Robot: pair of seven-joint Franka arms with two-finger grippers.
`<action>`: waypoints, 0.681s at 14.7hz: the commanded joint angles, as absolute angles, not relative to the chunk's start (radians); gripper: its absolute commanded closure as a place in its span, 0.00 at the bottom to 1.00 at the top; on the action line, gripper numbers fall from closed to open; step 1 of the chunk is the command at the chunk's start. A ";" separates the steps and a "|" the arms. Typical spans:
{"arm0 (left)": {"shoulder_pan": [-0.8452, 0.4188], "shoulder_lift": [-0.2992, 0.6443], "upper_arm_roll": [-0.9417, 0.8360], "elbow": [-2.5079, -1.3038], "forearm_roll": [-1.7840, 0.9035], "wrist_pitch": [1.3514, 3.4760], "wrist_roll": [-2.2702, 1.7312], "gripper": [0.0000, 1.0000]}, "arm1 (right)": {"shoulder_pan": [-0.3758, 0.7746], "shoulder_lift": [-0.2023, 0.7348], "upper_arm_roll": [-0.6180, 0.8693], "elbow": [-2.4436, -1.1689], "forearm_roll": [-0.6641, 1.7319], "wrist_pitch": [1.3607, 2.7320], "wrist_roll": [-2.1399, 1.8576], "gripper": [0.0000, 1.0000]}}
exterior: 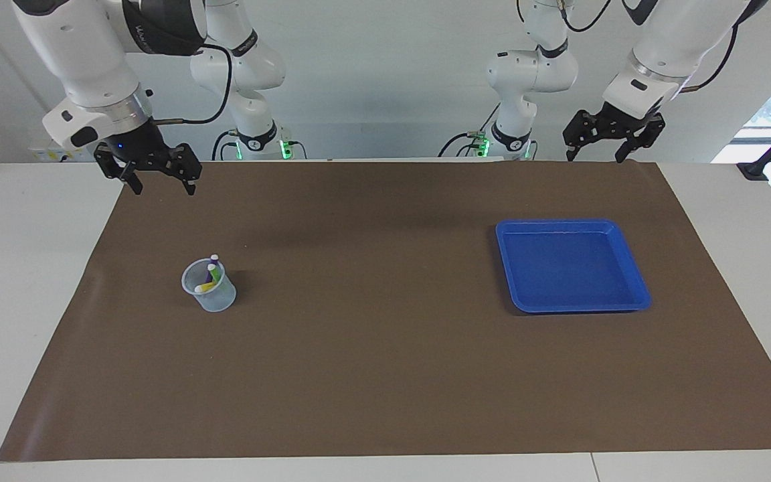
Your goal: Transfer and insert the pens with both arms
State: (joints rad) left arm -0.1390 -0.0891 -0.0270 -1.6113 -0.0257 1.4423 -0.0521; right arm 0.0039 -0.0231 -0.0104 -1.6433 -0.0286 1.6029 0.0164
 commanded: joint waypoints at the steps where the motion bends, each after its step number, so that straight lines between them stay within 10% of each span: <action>1: -0.138 -0.094 -0.026 -1.606 -0.034 1.427 -0.051 0.00 | -0.008 -0.034 -0.006 -1.646 -0.032 1.585 0.032 0.00; 10: -0.138 -0.092 -0.026 -1.605 -0.034 1.427 -0.051 0.00 | -0.009 -0.034 -0.008 -1.641 -0.029 1.568 0.080 0.00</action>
